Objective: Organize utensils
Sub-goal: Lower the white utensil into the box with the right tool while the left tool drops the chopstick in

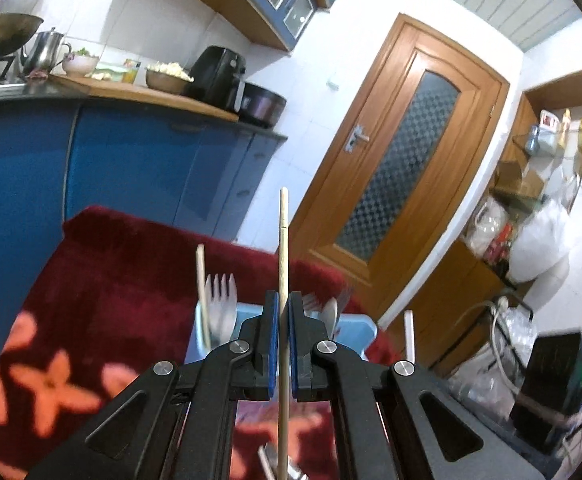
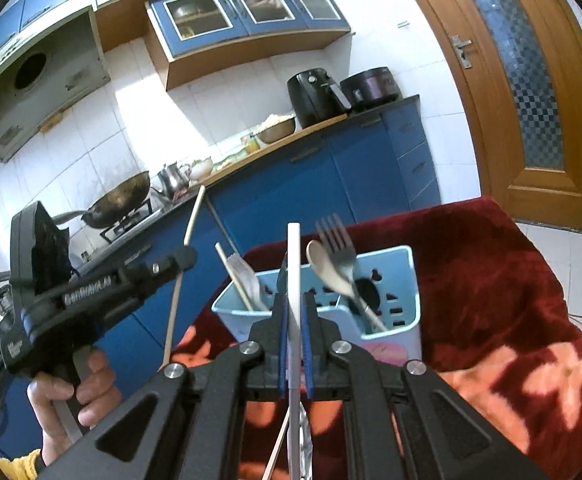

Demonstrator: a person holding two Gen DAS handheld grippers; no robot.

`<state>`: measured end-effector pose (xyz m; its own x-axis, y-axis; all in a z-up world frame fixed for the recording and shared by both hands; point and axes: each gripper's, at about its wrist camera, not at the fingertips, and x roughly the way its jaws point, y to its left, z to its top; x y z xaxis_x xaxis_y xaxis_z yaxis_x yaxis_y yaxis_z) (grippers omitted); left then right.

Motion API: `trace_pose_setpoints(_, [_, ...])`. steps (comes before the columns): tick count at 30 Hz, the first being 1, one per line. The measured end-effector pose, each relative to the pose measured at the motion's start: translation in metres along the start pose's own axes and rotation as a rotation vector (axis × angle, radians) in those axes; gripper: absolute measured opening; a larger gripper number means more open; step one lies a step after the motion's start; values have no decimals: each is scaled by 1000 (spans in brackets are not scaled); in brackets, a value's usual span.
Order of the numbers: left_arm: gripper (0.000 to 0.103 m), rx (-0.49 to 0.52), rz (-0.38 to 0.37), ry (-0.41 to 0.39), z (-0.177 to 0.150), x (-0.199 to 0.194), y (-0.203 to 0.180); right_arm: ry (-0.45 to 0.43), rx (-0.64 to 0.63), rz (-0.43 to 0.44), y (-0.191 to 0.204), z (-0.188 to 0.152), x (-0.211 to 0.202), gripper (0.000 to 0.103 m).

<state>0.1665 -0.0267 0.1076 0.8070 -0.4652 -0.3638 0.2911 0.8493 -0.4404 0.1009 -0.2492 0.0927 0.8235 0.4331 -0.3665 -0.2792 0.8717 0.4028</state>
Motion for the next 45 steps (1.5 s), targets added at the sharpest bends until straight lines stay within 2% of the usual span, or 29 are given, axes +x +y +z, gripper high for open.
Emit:
trace_pose_setpoints(6, [4,41,5,-100,23,17,-7,-30,-12,-17,-6,9,7,8])
trace_pose_setpoints(11, [4,96,77,-204,26,28,-7,-67,-25,-29,-13,22,14,8])
trace_pose_setpoints(16, [4,100,143,-300,24,35,0,-109,-14,-40,-21,33,24,8])
trace_pose_setpoints(23, [4,140,223,-375,12,46,0,-212,-49,-71,-23,46,36,8])
trace_pose_setpoints(31, [4,179,273,-371,-10,63,0,-316,-154,-172,-23,49,61,8])
trace_pose_setpoints(33, [4,184,275,-366,-12,65,1,-300,-188,-189,-23,46,70,8])
trace_pose_setpoints(37, [4,193,268,-339,-15,65,0,-241,-182,-160,-28,37,74,8])
trace_pose_setpoints(40, [10,188,251,-309,-15,65,-2,-214,-174,-135,-29,34,70,9])
trace_pose_setpoints(41, [14,190,249,-299,-15,65,-2,-213,-178,-135,-28,33,69,11])
trace_pose_setpoints(45, [15,201,248,-288,-18,55,-6,-221,-169,-121,-24,33,55,18])
